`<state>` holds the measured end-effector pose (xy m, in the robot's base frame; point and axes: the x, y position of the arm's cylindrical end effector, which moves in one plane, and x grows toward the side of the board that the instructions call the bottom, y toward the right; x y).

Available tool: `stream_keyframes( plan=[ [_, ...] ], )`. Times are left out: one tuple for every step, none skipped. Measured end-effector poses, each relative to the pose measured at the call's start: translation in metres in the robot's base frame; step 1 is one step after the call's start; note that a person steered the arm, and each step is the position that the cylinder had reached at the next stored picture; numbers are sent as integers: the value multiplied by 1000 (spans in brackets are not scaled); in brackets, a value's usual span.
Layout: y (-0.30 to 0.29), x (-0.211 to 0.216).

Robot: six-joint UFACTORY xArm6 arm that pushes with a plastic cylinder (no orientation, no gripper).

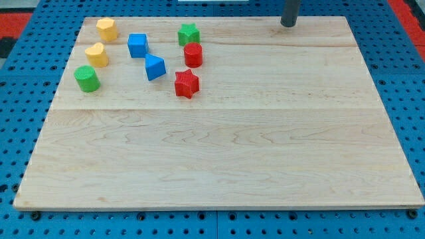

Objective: Move green star along with red circle and red star slightly down

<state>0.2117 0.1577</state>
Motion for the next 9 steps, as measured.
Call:
stream_keyframes(
  plan=[
    [0,0],
    [3,0],
    [3,0],
    [1,0],
    [1,3],
    [-2,3],
    [-2,4],
    [-8,4],
    [-48,-9]
  ],
)
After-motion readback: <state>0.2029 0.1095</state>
